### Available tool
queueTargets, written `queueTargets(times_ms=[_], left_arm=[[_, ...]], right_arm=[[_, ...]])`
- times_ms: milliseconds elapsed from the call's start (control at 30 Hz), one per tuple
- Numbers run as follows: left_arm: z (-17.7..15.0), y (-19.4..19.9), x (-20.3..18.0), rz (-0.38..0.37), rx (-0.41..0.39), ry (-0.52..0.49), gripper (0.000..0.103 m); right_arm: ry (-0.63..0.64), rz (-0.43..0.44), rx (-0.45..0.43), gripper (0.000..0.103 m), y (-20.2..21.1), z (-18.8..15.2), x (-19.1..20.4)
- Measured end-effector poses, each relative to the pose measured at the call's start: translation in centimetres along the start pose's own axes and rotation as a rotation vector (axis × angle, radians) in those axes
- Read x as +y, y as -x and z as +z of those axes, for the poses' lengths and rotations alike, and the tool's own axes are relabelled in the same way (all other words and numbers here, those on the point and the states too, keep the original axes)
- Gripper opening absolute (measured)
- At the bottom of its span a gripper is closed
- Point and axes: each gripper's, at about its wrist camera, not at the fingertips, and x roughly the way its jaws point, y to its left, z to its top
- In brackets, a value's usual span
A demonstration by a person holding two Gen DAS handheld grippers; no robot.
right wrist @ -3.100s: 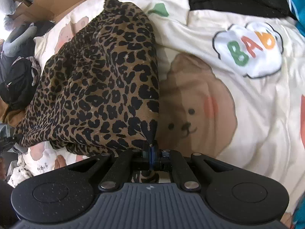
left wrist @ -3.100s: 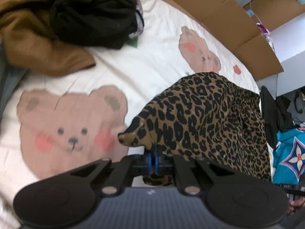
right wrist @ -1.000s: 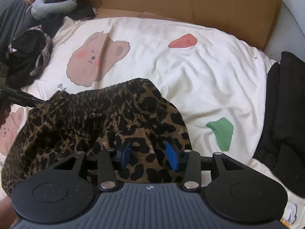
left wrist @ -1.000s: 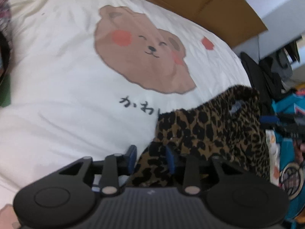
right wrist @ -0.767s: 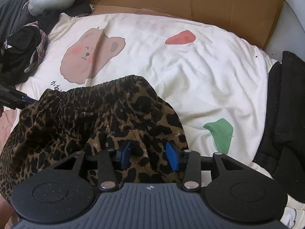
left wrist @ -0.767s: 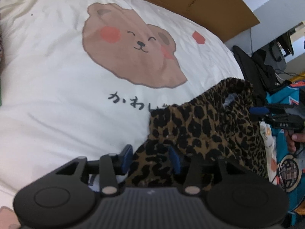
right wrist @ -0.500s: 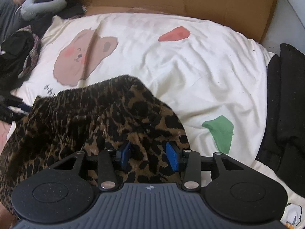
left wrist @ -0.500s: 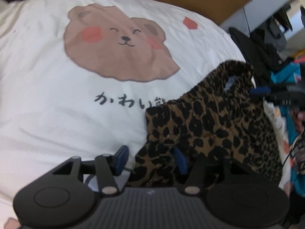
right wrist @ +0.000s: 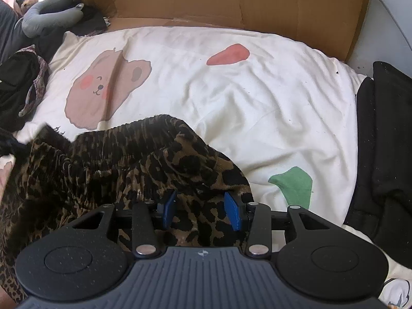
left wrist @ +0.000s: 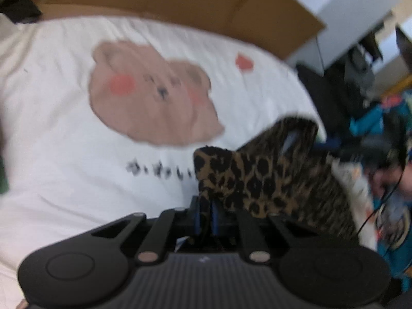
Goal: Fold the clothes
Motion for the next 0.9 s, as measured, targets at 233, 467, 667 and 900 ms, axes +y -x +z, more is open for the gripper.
queueTargets(times_ms=[233, 467, 667, 900], left_arm=[[1.6, 2.8, 3.0, -0.017, -0.088, 0.143, 0.016], [1.7, 3.0, 4.0, 0.027, -0.091, 0.145, 0.027], [1.2, 0.2, 3.7, 0.038, -0.038, 0.108, 0.051], [0.8, -2.5, 4.0, 0.013, 0.006, 0.109, 0.051]], right_arm=[[0.003, -0.005, -0.006, 0.047, 0.0, 0.2, 0.0], [-0.002, -0.02, -0.02, 0.047, 0.7, 0.4, -0.6], [0.03, -0.041, -0.023, 0.048, 1.5, 0.7, -0.8], [0.091, -0.046, -0.01, 0.048, 1.6, 0.7, -0.3]])
